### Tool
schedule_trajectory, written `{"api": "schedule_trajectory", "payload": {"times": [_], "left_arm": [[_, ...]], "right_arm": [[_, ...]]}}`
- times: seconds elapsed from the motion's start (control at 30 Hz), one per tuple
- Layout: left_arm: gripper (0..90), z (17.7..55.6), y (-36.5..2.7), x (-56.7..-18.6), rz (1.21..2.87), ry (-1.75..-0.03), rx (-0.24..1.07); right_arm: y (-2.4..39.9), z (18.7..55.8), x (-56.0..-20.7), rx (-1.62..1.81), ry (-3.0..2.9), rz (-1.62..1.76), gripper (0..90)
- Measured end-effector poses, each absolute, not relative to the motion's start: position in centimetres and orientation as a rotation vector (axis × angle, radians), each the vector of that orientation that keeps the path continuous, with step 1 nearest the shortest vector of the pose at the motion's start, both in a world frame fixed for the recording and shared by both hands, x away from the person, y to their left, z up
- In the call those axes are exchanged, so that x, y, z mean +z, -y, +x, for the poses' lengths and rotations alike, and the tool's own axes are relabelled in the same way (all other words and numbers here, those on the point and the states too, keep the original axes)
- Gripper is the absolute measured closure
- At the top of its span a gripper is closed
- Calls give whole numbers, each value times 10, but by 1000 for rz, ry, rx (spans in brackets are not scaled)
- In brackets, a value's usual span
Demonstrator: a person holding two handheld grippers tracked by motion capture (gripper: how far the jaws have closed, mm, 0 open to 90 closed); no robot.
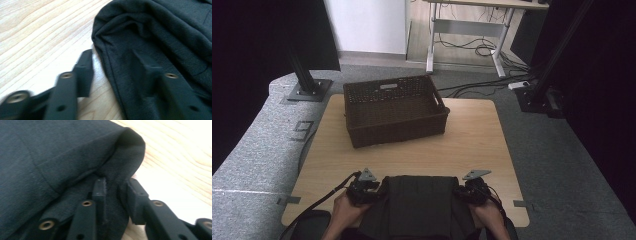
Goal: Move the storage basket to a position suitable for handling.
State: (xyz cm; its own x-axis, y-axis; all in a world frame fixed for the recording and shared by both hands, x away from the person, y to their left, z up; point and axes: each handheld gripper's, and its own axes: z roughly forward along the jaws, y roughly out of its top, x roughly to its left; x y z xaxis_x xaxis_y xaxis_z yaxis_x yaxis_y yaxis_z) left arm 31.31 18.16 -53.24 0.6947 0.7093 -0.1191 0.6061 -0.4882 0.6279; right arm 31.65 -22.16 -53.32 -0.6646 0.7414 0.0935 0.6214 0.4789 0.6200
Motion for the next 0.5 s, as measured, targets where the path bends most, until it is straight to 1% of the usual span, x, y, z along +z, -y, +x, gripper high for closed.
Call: {"api": "schedule_trajectory", "payload": {"times": [0.13,0.23,0.33,0.4,0.5], "left_arm": [[314,320,-190,-525,2221,-1040,205],[236,327,-198,-518,2201,-1061,203],[183,335,-206,-513,2190,-1081,246],[152,342,-211,-509,2181,-1101,271],[136,351,-216,-503,2172,-1118,296]], "right_arm": [[229,317,-529,962,-2503,1189,509],[237,320,-524,970,-2455,1199,389],[245,327,-521,917,-2428,1204,276],[251,332,-520,907,-2410,1231,244],[258,339,-520,912,-2371,1266,172]]}}
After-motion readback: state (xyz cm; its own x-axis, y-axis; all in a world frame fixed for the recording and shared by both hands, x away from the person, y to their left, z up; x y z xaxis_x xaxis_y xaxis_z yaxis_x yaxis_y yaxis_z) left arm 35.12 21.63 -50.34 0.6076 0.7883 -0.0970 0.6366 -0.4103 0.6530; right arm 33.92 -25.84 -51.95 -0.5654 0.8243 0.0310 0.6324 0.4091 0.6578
